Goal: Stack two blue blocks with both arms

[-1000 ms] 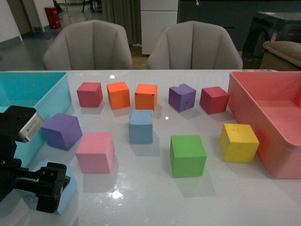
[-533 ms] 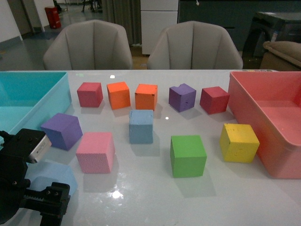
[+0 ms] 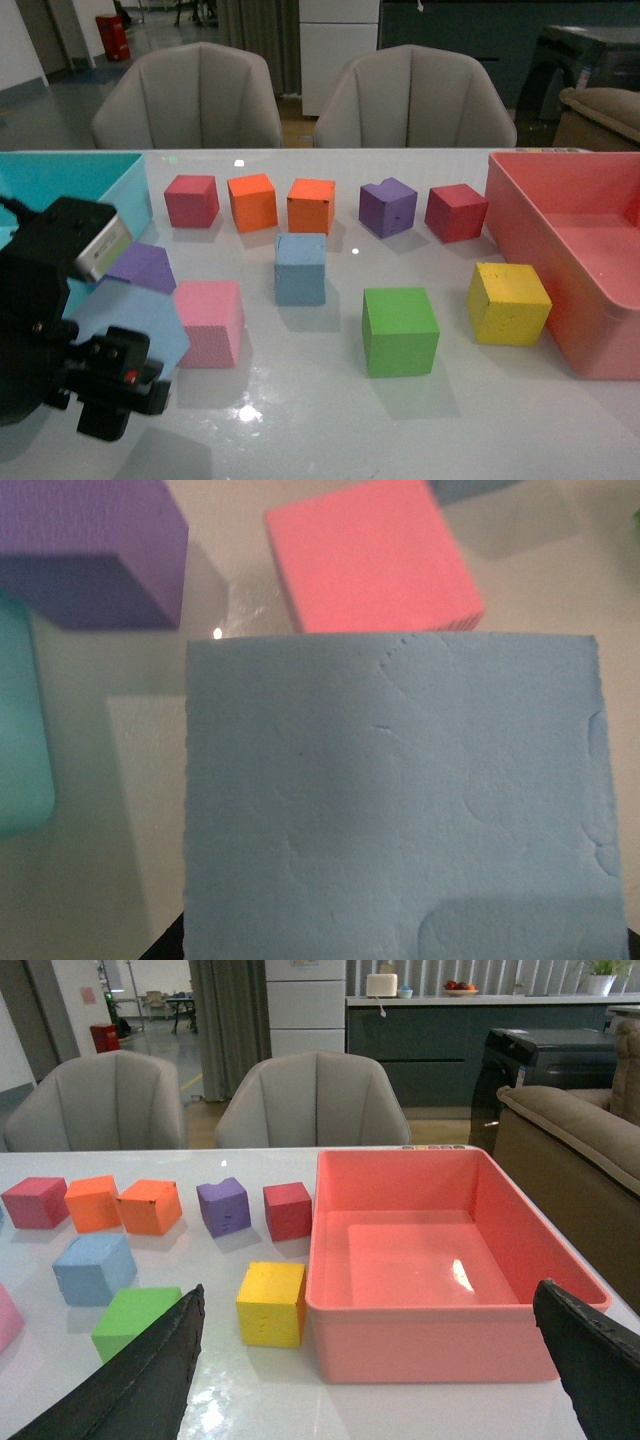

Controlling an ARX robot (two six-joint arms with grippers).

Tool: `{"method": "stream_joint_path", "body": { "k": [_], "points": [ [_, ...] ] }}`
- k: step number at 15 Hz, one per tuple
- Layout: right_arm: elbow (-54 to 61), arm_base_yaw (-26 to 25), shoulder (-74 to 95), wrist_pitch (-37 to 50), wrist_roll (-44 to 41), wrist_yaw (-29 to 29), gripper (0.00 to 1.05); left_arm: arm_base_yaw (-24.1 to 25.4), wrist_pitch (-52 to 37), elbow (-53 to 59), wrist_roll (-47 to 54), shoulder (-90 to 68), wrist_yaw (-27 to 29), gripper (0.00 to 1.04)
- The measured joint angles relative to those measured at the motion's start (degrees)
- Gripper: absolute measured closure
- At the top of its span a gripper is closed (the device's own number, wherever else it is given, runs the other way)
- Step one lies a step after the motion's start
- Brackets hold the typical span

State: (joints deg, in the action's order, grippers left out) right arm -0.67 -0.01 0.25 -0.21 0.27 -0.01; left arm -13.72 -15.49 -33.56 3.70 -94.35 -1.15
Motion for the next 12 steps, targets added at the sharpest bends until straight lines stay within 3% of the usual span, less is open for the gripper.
{"method": "stream_joint_path", "body": {
  "k": [1, 6, 12],
  "points": [
    [0.0, 0.0, 0.0, 0.02, 0.02, 0.0, 0.06, -3.52, 3.13, -5.92, -0.5, 0.76, 1.42, 0.55],
    [0.0, 0.0, 0.0, 0.0, 0.02, 0.0, 0.06, -12.04, 10.97, -25.97, -1.77, -11.47, 2.86, 0.55],
    [0.0, 0.0, 0.0, 0.0, 0.02, 0.0, 0.06, -11.15, 20.79, -48.09, -0.26, -28.5, 2.03, 0.56]
  ]
}}
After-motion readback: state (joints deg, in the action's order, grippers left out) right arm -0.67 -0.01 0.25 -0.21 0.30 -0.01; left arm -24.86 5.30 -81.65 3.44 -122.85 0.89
